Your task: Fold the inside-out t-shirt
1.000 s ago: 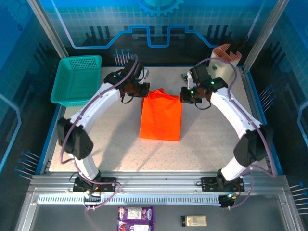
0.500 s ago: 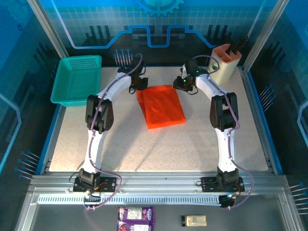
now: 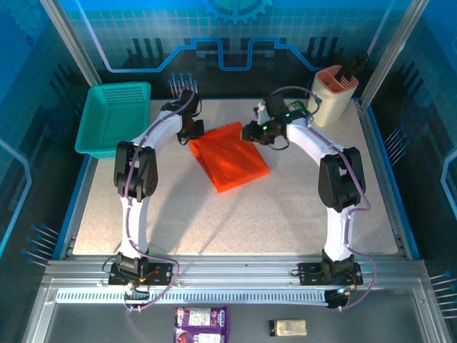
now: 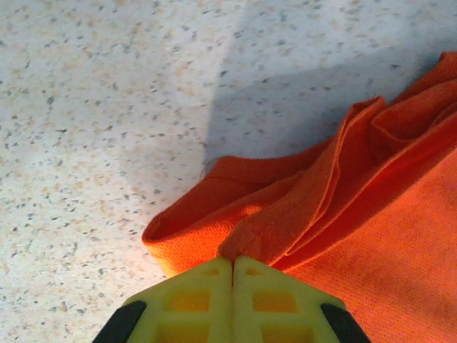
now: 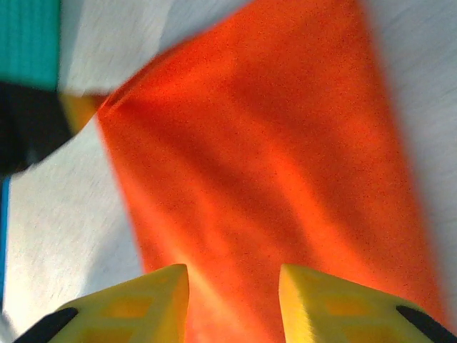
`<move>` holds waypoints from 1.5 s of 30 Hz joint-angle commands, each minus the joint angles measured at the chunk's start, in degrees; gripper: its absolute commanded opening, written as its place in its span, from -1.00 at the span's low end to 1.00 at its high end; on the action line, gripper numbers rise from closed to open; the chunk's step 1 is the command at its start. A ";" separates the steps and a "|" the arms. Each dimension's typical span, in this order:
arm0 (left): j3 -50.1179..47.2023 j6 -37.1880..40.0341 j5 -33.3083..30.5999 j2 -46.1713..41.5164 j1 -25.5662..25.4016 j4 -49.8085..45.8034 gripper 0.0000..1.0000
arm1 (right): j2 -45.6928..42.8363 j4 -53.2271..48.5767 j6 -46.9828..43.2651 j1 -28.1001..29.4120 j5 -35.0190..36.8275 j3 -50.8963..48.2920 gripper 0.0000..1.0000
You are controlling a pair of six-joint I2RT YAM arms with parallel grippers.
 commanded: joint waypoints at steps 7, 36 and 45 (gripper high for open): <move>-16.26 -2.64 2.70 -9.10 0.20 1.63 -0.95 | 2.34 1.95 5.62 6.93 -6.51 -12.49 -0.24; -59.86 -27.79 24.79 -49.08 -3.65 14.77 -0.24 | -18.18 -7.03 -2.00 -1.77 6.02 -27.52 -0.02; -54.07 -27.05 21.49 -43.48 -8.24 14.15 -0.51 | -6.24 -9.47 -7.19 1.78 17.17 -16.82 -0.01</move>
